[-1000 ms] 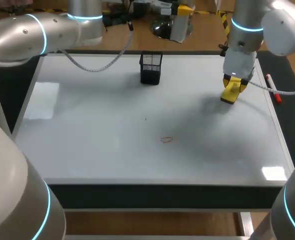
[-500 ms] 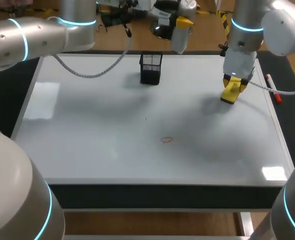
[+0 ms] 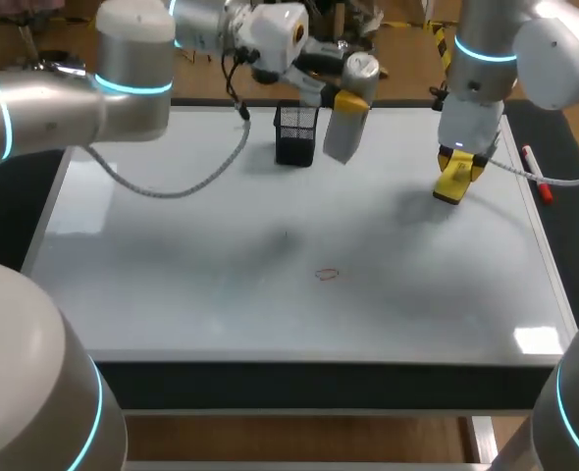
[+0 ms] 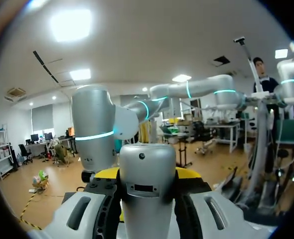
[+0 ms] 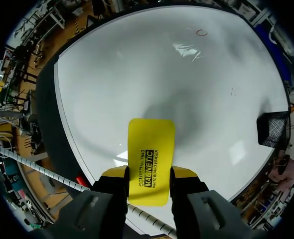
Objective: Pick up the inspection probe, press it on each red-marked spot on the whiteboard one by one, put down the probe, pick up the eraser, and wipe off all the red marks.
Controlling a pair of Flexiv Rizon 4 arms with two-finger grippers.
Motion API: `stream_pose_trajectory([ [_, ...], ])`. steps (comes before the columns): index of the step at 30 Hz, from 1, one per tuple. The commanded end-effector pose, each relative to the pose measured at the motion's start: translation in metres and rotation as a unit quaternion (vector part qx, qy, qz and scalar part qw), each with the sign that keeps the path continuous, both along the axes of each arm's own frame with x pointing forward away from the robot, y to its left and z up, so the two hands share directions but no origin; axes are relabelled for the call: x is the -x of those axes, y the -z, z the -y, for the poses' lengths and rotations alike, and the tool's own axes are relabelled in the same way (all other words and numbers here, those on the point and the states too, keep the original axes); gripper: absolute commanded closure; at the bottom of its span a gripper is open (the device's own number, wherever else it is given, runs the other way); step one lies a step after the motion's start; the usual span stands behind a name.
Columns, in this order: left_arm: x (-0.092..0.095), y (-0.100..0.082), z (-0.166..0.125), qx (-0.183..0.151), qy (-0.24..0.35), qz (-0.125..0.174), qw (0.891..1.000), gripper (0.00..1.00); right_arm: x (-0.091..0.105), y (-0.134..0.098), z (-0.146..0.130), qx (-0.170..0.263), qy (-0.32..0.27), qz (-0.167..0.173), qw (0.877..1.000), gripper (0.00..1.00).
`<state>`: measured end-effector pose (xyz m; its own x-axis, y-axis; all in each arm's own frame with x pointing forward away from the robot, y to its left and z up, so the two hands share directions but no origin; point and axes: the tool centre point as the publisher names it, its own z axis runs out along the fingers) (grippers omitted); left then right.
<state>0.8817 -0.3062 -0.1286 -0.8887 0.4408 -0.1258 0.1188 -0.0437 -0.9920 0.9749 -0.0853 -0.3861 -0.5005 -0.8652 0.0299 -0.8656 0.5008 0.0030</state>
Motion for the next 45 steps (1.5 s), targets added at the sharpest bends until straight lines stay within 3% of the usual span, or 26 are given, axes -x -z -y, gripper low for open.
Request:
stream_pose_trajectory([
  [1, 0.026, 0.015, -0.014, 0.014, -0.045, -0.011, 0.999, 1.0, -0.001, -0.001, 0.0, 0.002, -0.001, 0.0, 1.0, 1.0],
  [12, 0.076, 0.048, -0.02, 0.023, -0.027, -0.033, 0.999, 1.0, -0.001, -0.001, 0.0, 0.002, -0.001, 0.0, 1.0, 1.0],
  [21, 0.102, 0.069, -0.014, 0.013, -0.001, -0.046, 0.999, 1.0, -0.001, -0.001, 0.0, 0.002, -0.001, 0.0, 1.0, 1.0],
  [35, 0.108, 0.099, -0.018, 0.004, 0.042, -0.034, 0.999, 1.0, -0.001, -0.001, 0.0, 0.002, -0.001, 0.0, 1.0, 1.0],
  [45, 0.108, 0.119, -0.004, 0.003, 0.063, -0.062, 0.996, 1.0, -0.001, -0.001, 0.0, 0.002, -0.001, 0.0, 1.0, 1.0],
])
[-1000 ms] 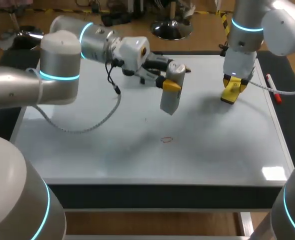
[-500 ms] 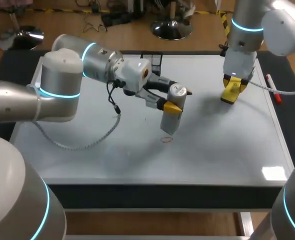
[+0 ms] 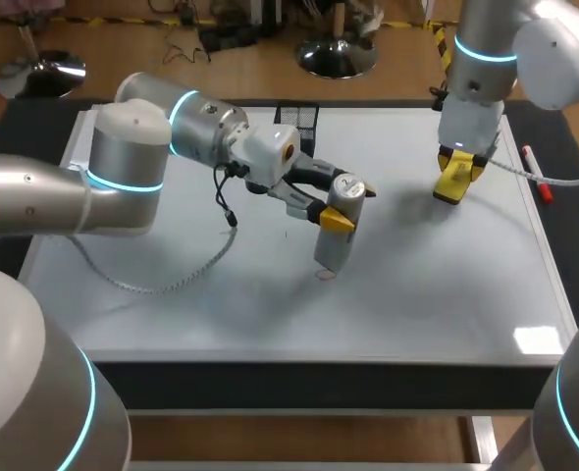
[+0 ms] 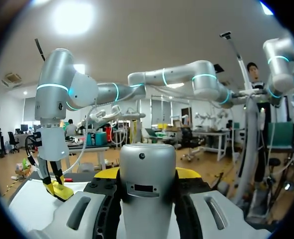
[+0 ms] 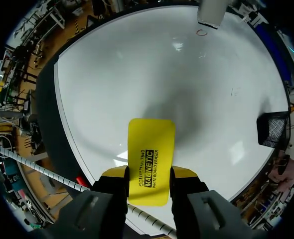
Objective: Pick up the inspection probe, press it on each red-marked spot on the whiteboard one by one, put down the probe, pick up the eraser, and wipe off all the red marks.
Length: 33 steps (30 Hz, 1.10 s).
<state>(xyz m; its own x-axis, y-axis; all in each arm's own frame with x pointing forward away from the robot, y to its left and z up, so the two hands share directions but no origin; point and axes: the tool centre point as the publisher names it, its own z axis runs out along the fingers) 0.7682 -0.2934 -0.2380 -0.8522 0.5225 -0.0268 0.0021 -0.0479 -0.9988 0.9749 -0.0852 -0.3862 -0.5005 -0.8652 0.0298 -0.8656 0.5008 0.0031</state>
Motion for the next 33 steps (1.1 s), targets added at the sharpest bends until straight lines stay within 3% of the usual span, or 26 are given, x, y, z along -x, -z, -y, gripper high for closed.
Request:
stream_pose_trajectory([
  [1, -0.005, 0.01, 0.009, 0.004, 0.018, -0.006, 1.0, 1.0, -0.001, -0.001, 0.0, 0.002, -0.001, 0.0, 1.0, 1.0],
  [21, -0.002, 0.027, 0.003, -0.011, 0.013, -0.026, 1.0, 1.0, -0.001, -0.001, 0.0, 0.002, -0.001, 0.0, 1.0, 1.0],
  [33, -0.007, 0.036, -0.007, -0.036, 0.003, -0.002, 0.999, 1.0, -0.001, -0.001, 0.0, 0.002, -0.001, 0.0, 1.0, 1.0],
])
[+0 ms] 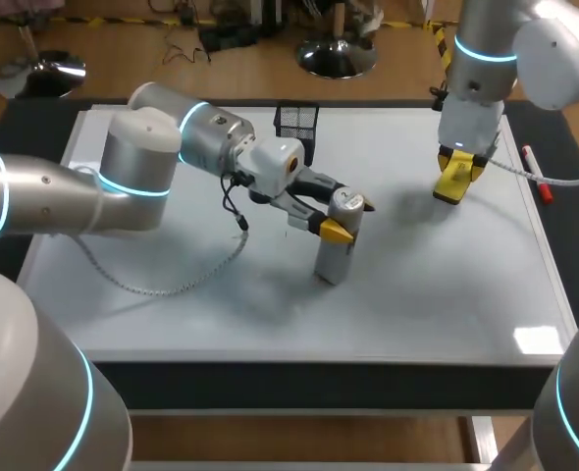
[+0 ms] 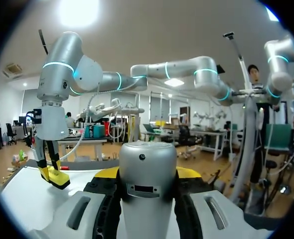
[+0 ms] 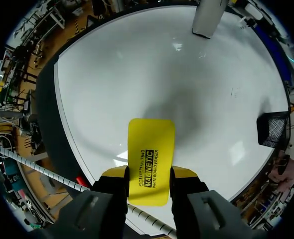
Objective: Pick up the inspection probe, press it on each red-marked spot on the whiteboard one by one, put down the probe, pick up the eraser, and wipe off all the red marks.
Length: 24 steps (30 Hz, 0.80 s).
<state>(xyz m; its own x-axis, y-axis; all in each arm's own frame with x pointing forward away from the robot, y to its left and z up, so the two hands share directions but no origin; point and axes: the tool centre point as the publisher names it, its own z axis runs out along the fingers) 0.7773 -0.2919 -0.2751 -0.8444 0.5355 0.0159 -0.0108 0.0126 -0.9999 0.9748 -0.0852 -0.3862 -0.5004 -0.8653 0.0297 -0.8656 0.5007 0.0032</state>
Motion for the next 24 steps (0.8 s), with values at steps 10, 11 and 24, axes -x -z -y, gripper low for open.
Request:
stream_pose_trajectory([
  [10, 0.0043, 0.0, -0.008, -0.014, 0.004, 0.024, 1.0, 1.0, -0.0006, -0.0008, 0.0005, 0.002, -0.001, 0.0, 1.0, 1.0],
  [11, 0.0047, 0.0002, -0.0084, -0.013, 0.006, 0.027, 1.0, 1.0, -0.0006, -0.0008, 0.0005, 0.002, -0.001, 0.0, 1.0, 1.0],
  [24, 0.0032, 0.0068, -0.0132, -0.048, 0.001, 0.038, 0.998, 1.0, -0.0006, -0.0008, 0.0005, 0.002, -0.001, 0.0, 1.0, 1.0],
])
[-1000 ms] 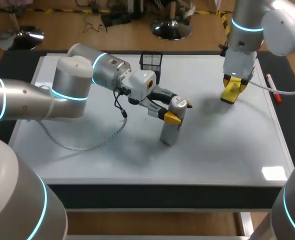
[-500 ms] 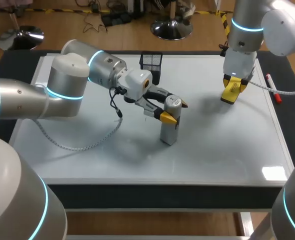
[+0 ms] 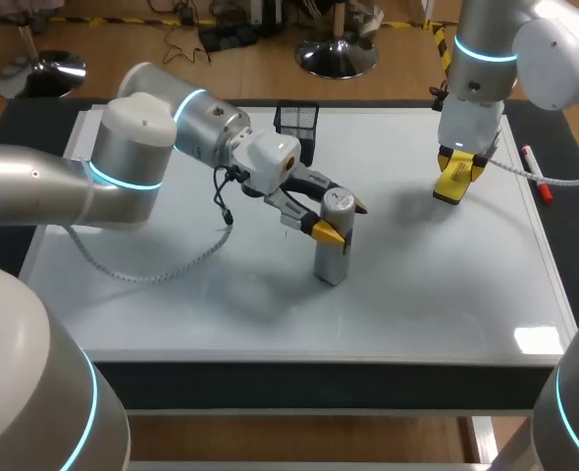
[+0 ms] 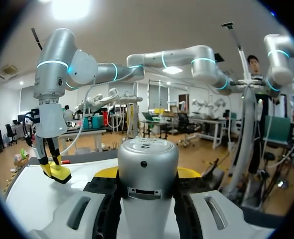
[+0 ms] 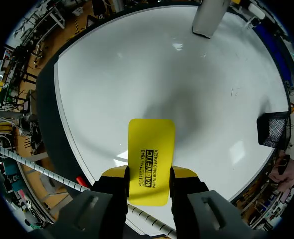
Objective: Pick up the inspection probe, press it on each red-marked spot on the whiteboard one by one, put down the probe, pick up the eraser, and wipe off all the red marks.
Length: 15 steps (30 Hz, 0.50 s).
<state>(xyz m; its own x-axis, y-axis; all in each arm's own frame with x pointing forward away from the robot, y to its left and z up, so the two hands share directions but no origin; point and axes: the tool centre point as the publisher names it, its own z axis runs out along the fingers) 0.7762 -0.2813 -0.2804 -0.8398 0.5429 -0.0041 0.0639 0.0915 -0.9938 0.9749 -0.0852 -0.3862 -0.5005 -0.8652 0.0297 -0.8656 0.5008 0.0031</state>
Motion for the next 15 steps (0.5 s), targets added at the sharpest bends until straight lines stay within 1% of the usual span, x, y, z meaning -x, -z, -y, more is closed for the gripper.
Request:
stream_pose_trajectory([
  [1, 0.0019, 0.0022, -0.0029, -0.008, -0.005, 0.0, 1.0, 1.0, -0.0006, -0.0008, 0.0005, 0.002, -0.001, 0.0, 1.0, 1.0],
  [15, 0.002, 0.0029, -0.0052, -0.01, -0.012, -0.001, 1.0, 1.0, -0.0006, -0.0008, 0.0005, 0.002, -0.001, 0.0, 1.0, 1.0],
])
